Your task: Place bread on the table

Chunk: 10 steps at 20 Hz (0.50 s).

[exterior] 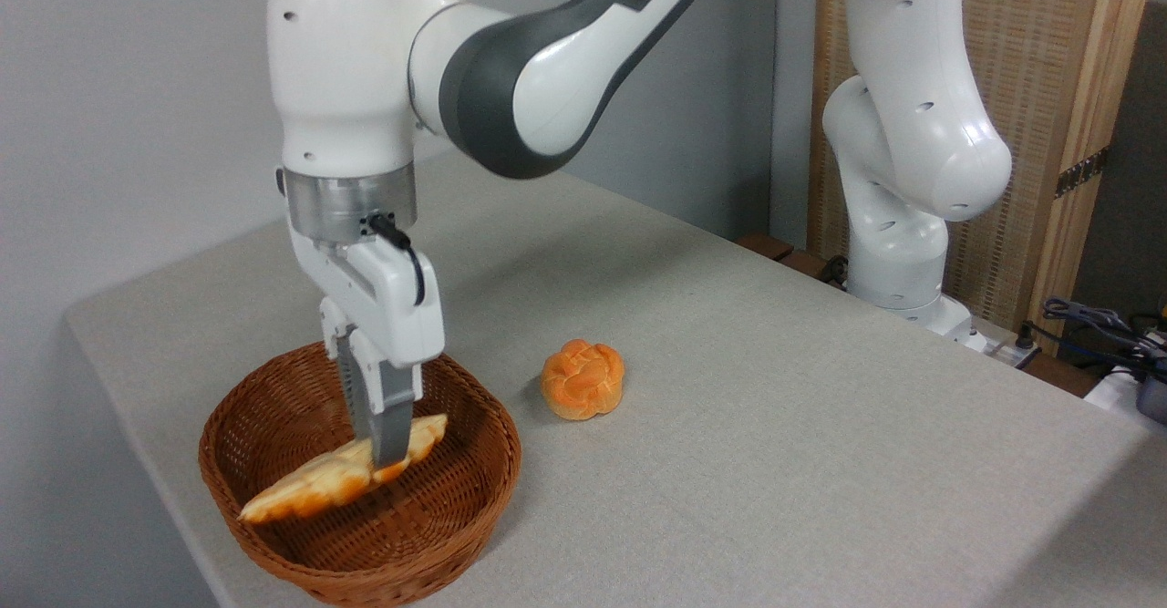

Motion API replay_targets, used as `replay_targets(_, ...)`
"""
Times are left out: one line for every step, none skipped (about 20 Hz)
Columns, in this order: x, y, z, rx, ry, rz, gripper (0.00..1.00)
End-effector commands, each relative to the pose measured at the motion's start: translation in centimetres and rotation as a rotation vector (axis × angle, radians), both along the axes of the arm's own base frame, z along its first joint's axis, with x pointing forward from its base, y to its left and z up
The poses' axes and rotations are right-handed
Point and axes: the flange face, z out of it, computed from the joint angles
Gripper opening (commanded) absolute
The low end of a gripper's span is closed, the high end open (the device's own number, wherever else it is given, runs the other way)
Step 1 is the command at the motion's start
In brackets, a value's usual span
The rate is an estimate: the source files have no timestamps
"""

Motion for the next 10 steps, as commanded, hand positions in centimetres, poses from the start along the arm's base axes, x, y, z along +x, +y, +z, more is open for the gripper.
replay_targets(-2.4,1.3,3.1,-0.035,0.049,0.014,0.30)
replay_targets(-3.0,1.5,3.6,-0.040,0.067,0.015,0.30)
replay_targets(-3.6,1.9,4.2,-0.043,0.088,0.016,0.31)
replay_targets(-4.4,2.1,4.6,-0.048,0.115,0.016,0.31)
replay_targets(-5.0,2.7,4.8,-0.050,0.145,0.020,0.31)
replay_targets(-5.6,3.1,5.0,-0.051,0.173,0.025,0.31)
replay_targets(-6.2,3.4,4.9,-0.051,0.204,0.025,0.31)
replay_targets(-6.7,3.4,4.8,-0.051,0.230,0.020,0.31)
replay_targets(-7.2,3.6,4.5,-0.049,0.260,0.019,0.31)
replay_targets(-7.8,3.9,4.2,-0.049,0.289,0.013,0.31)
